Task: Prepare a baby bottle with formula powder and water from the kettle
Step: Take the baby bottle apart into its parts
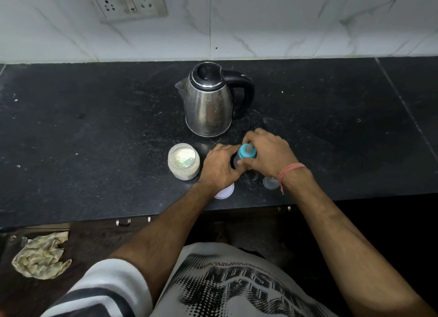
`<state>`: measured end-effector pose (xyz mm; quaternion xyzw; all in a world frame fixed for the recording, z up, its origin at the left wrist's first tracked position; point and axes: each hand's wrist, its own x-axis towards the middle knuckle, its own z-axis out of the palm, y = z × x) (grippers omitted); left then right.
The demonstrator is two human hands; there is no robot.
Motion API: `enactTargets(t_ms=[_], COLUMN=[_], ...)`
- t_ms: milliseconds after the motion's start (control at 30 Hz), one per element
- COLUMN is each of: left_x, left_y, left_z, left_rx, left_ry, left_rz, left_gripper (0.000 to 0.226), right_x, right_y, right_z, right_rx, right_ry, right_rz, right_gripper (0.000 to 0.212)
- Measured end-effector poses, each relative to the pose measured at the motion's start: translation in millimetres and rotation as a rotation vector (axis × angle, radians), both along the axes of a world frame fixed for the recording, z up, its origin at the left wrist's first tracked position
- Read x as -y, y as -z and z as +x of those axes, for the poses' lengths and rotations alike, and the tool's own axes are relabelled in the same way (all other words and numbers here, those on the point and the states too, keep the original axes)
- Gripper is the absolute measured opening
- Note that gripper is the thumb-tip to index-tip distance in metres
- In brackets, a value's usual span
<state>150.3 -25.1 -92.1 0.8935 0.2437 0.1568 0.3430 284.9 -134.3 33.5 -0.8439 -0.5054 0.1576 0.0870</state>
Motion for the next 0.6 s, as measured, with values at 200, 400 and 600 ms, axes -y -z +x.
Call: enactTargets(t_ms=[200, 400, 600], left_x=[0, 1, 0], left_y=[0, -11, -10], left_z=[0, -2, 0], left_rx=[-0.018, -0.027, -0.054], left_ry=[-0.023, 0.017, -0.014], left_rz=[-0.017, 0.001, -0.014], left_gripper=[0.068, 0.069, 0.061], right_x=[-4, -8, -2], right_y=[-11, -8, -15], right_z=[4, 6, 10], right_rx=[-0.089, 0.034, -0.046], right_ry=[-0.229, -0.097, -0.214], right_rz=[-0.089, -0.063, -0.037], right_gripper=[0.040, 0.051, 0.043])
